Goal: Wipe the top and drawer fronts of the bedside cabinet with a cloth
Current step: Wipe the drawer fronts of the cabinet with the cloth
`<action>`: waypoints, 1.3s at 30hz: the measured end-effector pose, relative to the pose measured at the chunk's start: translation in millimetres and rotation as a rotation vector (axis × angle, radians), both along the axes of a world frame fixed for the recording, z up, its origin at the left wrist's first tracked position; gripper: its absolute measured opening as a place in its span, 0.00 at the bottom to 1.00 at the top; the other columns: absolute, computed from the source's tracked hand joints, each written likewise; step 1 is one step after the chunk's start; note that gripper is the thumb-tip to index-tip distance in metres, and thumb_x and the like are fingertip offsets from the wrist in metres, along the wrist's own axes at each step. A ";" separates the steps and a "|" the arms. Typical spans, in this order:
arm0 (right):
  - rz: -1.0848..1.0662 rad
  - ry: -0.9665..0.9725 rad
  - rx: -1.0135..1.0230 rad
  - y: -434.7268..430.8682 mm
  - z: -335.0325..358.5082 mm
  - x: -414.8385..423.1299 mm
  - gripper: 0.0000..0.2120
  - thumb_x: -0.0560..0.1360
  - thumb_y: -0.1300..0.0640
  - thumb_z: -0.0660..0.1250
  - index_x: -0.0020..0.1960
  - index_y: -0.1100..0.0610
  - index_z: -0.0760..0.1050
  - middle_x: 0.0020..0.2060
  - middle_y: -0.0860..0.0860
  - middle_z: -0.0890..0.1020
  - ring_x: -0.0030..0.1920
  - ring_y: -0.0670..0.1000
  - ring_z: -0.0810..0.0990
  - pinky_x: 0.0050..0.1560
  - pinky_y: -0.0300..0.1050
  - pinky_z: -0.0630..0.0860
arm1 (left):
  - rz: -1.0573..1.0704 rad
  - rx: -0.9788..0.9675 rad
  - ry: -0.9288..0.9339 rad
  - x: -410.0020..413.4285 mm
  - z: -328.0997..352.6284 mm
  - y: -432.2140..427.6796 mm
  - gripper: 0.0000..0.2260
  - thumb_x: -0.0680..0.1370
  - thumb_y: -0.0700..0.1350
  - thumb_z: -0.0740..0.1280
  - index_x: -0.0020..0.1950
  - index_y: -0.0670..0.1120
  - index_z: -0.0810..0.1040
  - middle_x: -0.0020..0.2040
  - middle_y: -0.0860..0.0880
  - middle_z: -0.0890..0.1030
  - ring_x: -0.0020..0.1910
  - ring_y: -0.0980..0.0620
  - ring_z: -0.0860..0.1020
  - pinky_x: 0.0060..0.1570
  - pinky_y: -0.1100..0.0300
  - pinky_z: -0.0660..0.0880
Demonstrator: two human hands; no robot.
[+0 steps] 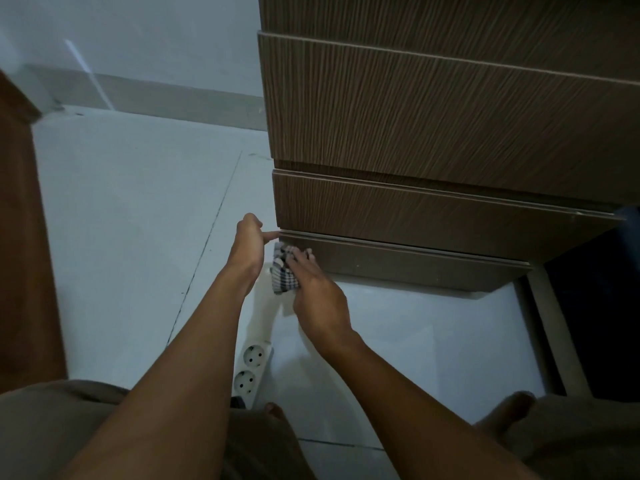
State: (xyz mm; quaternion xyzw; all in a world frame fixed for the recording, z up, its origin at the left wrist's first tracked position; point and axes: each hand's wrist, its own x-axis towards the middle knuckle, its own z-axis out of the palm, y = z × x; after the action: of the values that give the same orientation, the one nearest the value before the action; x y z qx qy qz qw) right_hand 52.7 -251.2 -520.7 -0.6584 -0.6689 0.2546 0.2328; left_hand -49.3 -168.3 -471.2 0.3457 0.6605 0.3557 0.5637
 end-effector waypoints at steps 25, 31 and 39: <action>-1.015 0.750 0.006 -68.7 -31.5 117.2 0.11 0.79 0.63 0.60 0.59 0.54 0.68 0.54 0.52 0.78 0.52 0.53 0.78 0.55 0.48 0.76 | -0.077 0.077 0.224 37.8 -6.3 -22.9 0.20 0.81 0.51 0.58 0.71 0.45 0.66 0.63 0.45 0.75 0.63 0.42 0.73 0.56 0.53 0.68; -1.533 0.854 0.136 -80.0 -48.9 188.5 0.14 0.79 0.58 0.61 0.63 0.56 0.72 0.59 0.56 0.79 0.57 0.58 0.79 0.60 0.54 0.75 | -0.042 0.076 0.273 45.5 -9.6 -20.6 0.20 0.79 0.50 0.60 0.67 0.41 0.71 0.63 0.40 0.77 0.61 0.40 0.74 0.59 0.51 0.69; -1.607 0.832 0.327 -57.2 -32.9 236.6 0.19 0.80 0.61 0.56 0.69 0.56 0.69 0.63 0.57 0.76 0.60 0.57 0.76 0.63 0.52 0.72 | -0.063 0.089 0.314 46.3 -15.8 -19.2 0.20 0.80 0.50 0.58 0.69 0.42 0.70 0.63 0.42 0.75 0.58 0.41 0.73 0.55 0.51 0.68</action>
State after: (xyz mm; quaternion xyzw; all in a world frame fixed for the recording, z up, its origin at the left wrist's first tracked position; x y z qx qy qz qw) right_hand 289.3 -308.4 -553.6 -0.7395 0.1000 0.1349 0.6519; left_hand -3.0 -187.5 -487.0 0.4422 0.7130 0.3085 0.4482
